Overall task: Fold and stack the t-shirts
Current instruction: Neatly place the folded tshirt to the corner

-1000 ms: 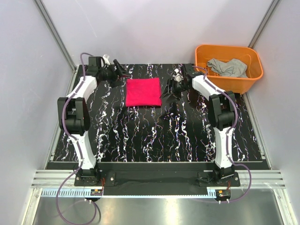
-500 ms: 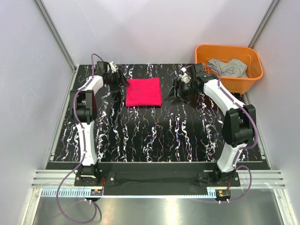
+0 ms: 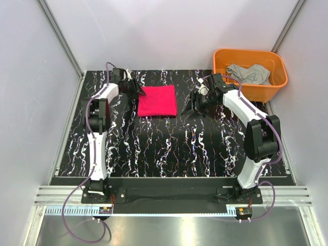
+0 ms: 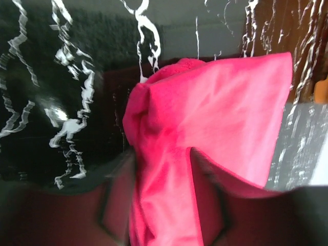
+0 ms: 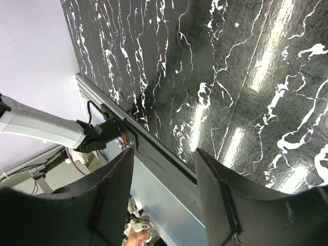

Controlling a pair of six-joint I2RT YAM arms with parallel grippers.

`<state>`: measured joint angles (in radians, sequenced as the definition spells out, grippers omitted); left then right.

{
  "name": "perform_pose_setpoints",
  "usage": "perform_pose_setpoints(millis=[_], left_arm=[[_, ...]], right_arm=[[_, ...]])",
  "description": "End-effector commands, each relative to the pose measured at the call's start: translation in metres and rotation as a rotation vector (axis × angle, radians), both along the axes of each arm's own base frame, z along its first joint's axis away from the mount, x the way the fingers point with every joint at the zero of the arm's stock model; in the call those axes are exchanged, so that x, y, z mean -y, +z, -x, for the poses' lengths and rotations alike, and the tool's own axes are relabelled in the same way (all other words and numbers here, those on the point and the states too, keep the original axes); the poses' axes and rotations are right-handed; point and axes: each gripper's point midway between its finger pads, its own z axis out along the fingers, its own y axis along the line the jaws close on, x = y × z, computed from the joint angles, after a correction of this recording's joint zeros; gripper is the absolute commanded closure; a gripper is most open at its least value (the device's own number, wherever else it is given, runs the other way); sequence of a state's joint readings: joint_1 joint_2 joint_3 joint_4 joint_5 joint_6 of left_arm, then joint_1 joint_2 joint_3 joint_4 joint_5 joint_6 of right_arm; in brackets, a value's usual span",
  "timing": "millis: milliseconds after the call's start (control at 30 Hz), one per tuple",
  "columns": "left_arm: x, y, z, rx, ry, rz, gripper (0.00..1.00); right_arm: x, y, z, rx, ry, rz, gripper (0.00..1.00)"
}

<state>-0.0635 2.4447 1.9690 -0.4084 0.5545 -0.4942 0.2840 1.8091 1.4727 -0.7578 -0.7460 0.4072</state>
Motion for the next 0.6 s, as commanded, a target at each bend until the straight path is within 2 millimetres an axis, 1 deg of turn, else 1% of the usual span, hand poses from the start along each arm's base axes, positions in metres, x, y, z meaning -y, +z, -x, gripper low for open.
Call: perform_pose_setpoints(millis=[0, 33, 67, 167, 200, 233, 300, 333, 367, 400, 433, 467, 533, 567], left_arm=[[0.000, -0.033, 0.016, -0.127, 0.034, 0.010, 0.59], [-0.002, -0.034, 0.016, -0.132, 0.044, 0.007, 0.62], [-0.005, -0.033, 0.015, -0.138, 0.057, 0.015, 0.70], [-0.011, -0.026, 0.011, -0.130, 0.070, 0.033, 0.82], [-0.014, -0.024, 0.010, -0.124, 0.075, 0.030, 0.93], [-0.017, -0.019, 0.008, -0.116, 0.082, 0.031, 0.98], [-0.031, -0.011, 0.004, -0.099, 0.107, 0.014, 1.00], [-0.036, -0.009, 0.009, -0.113, 0.101, -0.004, 1.00], [-0.039, 0.000, 0.005, -0.101, 0.098, -0.019, 1.00], [-0.057, 0.000, 0.005, -0.118, 0.128, -0.054, 1.00], [-0.065, -0.004, 0.018, -0.175, 0.122, -0.084, 1.00], [-0.078, -0.001, 0.021, -0.184, 0.145, -0.115, 1.00], [-0.095, -0.001, 0.035, -0.221, 0.167, -0.171, 1.00], [-0.111, -0.002, 0.043, -0.230, 0.191, -0.226, 1.00]], right_arm=[[0.003, 0.024, 0.005, 0.077, 0.024, -0.029, 0.42], [0.004, 0.022, 0.005, 0.074, 0.024, -0.029, 0.42], [0.004, 0.022, 0.006, 0.074, 0.025, -0.028, 0.42], [0.005, 0.020, 0.010, 0.072, 0.029, -0.024, 0.43], [0.005, 0.020, 0.011, 0.071, 0.030, -0.026, 0.43], [0.005, 0.017, 0.013, 0.061, 0.031, -0.027, 0.43], [0.005, 0.017, 0.015, 0.052, 0.033, -0.032, 0.43], [0.005, 0.016, 0.017, 0.043, 0.032, -0.034, 0.43], [0.005, 0.016, 0.018, 0.036, 0.027, -0.037, 0.43], [0.004, 0.018, 0.020, 0.029, 0.028, -0.045, 0.43], [0.004, 0.017, 0.022, 0.021, 0.028, -0.048, 0.44], [0.004, 0.018, 0.024, 0.014, 0.023, -0.052, 0.44], [0.005, 0.015, 0.028, -0.004, 0.020, -0.052, 0.44], [0.004, 0.015, 0.028, -0.006, 0.020, -0.053, 0.43]])
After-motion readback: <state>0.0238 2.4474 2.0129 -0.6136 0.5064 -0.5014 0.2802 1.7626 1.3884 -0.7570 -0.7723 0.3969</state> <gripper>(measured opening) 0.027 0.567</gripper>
